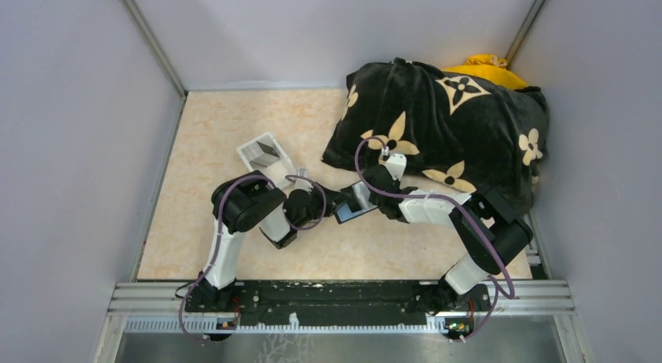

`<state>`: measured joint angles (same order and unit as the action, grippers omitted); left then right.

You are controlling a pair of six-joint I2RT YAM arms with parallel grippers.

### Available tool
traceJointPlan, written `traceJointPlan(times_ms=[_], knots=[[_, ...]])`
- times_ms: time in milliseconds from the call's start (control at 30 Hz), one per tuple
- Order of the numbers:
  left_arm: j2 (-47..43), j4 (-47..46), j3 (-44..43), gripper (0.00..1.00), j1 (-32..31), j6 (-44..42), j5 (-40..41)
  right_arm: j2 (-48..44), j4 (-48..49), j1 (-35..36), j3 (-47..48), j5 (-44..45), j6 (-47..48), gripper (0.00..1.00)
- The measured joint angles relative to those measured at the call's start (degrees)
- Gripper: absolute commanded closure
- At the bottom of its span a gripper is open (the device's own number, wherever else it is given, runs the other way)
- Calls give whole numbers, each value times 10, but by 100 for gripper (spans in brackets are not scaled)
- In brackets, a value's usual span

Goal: Put the credit cards into the card holder
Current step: Insert the credit card into the card holder.

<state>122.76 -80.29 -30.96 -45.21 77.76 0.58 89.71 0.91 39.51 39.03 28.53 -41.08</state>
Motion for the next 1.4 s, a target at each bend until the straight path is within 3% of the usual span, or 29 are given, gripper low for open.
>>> traceJointPlan(times_ms=[533,700,867,1400], knots=[[-11,70,-38,100,-4,-30,-16,0,1,0,0,0,1,90],[-26,109,-47,80,-4,-42,-17,0,2,-3,0,0,2,90],[-60,197,-70,67,-8,-68,-21,0,2,-3,0,-1,2,90],[-159,519,-155,61,-17,-161,-14,1,8,-3,0,-12,7,90]])
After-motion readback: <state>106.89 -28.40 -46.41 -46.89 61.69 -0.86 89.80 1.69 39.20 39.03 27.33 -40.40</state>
